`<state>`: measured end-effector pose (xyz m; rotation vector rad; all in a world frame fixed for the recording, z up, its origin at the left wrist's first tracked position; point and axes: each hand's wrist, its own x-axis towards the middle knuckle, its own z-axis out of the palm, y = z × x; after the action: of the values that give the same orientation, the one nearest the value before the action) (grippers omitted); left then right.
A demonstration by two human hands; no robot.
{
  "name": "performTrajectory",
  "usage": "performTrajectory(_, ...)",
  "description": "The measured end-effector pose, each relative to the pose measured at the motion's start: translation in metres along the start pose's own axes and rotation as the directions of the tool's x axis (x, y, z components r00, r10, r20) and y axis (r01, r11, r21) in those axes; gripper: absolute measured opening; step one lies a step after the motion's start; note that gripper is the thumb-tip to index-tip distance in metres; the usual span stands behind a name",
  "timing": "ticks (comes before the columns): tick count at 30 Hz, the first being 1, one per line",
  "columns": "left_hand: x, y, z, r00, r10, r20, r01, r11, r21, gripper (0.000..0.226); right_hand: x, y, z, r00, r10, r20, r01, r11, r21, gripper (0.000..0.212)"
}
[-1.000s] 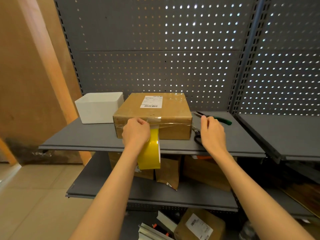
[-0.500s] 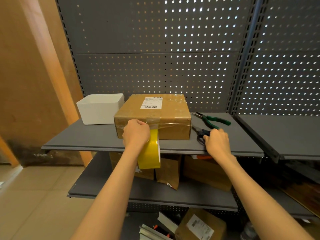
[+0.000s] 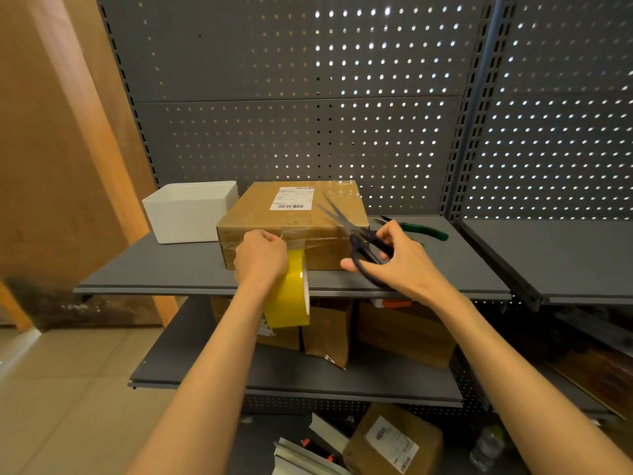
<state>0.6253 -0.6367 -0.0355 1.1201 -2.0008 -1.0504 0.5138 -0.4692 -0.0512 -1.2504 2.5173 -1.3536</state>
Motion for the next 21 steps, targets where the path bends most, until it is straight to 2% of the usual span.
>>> performTrajectory(6,0.001,0.001,0.0,1.0,0.007,0.003,-0.007,1.0,0.005,0.024,-0.002,0.003,0.002,0.993,-0.003,0.115,0.014,0.995,-0.097,0.056)
performTrajectory(17,-0.001,0.001,-0.001,1.0,0.013,-0.006,-0.013,1.0,0.005,0.024,0.001,0.013,-0.001,0.959,0.038,0.279,-0.02,0.998,-0.067,0.051)
performTrajectory(21,-0.002,0.002,-0.002,1.0,0.001,-0.005,-0.001,1.0,-0.011,0.023,0.006,0.012,0.001,0.948,0.031,0.315,-0.028,1.0,-0.014,0.06)
